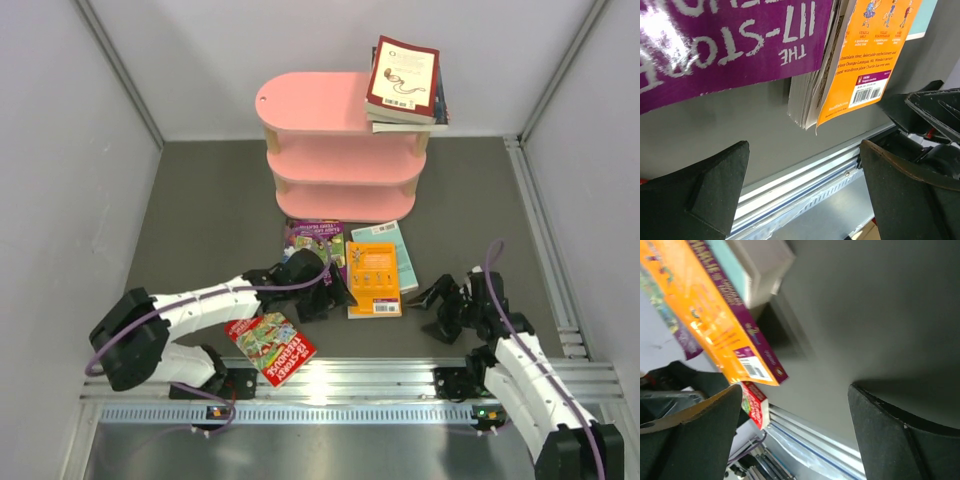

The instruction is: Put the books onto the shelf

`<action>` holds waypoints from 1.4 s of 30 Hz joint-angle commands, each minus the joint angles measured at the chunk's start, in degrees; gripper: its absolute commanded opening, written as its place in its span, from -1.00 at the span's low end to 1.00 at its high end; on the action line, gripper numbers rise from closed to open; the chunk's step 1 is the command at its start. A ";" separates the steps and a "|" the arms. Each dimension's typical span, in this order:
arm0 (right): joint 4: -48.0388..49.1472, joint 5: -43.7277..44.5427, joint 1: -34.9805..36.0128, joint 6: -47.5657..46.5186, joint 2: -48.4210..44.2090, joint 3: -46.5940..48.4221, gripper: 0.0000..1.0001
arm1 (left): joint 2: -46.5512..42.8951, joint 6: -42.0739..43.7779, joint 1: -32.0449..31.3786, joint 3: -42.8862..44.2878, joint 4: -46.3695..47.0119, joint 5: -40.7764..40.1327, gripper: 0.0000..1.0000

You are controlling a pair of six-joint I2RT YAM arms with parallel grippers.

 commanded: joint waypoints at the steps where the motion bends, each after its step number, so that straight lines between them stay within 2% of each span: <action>1: 17.58 -5.15 0.86 6.19 -0.39 -5.88 0.72 | 1.66 -3.18 -0.27 -1.73 9.44 1.97 0.94; 7: 27.08 -4.28 2.00 10.32 -0.65 -11.26 0.64 | 0.01 -7.05 -0.35 -4.45 12.53 1.63 0.94; 12: 34.46 -1.39 6.30 12.87 4.87 -12.49 0.57 | -5.09 -9.25 -0.35 -7.88 11.30 -0.22 0.94; 14: 40.78 -0.68 7.97 13.49 9.08 -12.49 0.49 | -7.64 -10.47 -0.35 -9.55 10.60 -0.66 0.93; 18: 49.05 0.29 12.10 14.46 16.56 -11.45 0.06 | -11.77 -11.62 -0.35 -11.75 8.76 -1.62 0.93; 19: 50.03 0.46 12.89 14.46 18.58 -10.83 -0.13 | -13.09 -11.62 -0.35 -12.10 7.27 -1.89 0.92; 20: 50.21 1.25 13.51 13.94 19.12 -10.12 -0.23 | -13.71 -11.54 -0.35 -12.10 6.39 -2.24 0.92; 22: 49.69 1.87 15.09 13.41 19.74 -7.93 -0.50 | -14.94 -11.45 -0.35 -12.28 5.33 -2.50 0.92; 24: 46.27 3.01 15.80 11.92 18.78 -5.64 -0.64 | -15.38 -11.36 -0.35 -12.28 4.36 -2.59 0.92; 25: 44.86 3.28 15.89 11.39 17.29 -4.85 -0.77 | -15.82 -11.27 -0.35 -12.28 4.27 -2.68 0.92; 29: 36.08 3.98 15.89 6.48 13.24 2.50 -0.99 | -15.91 -11.18 -0.35 -12.63 4.27 -3.12 0.92; 30: 29.10 3.98 15.80 5.16 12.45 4.80 -1.00 | -15.83 -11.10 -0.35 -12.72 4.62 -3.03 0.92; 34: 15.28 4.60 15.89 -2.05 8.58 17.28 -1.00 | -15.65 -10.75 -0.35 -13.07 5.49 -3.30 0.92; 38: 11.37 0.05 15.98 -6.89 11.29 30.36 -1.00 | -14.51 -11.18 -0.35 -14.82 8.13 -2.86 0.91; 42: 11.98 -3.57 15.98 -7.07 14.81 38.82 -1.00 | -12.93 -11.10 -0.35 -14.74 9.80 -2.51 0.91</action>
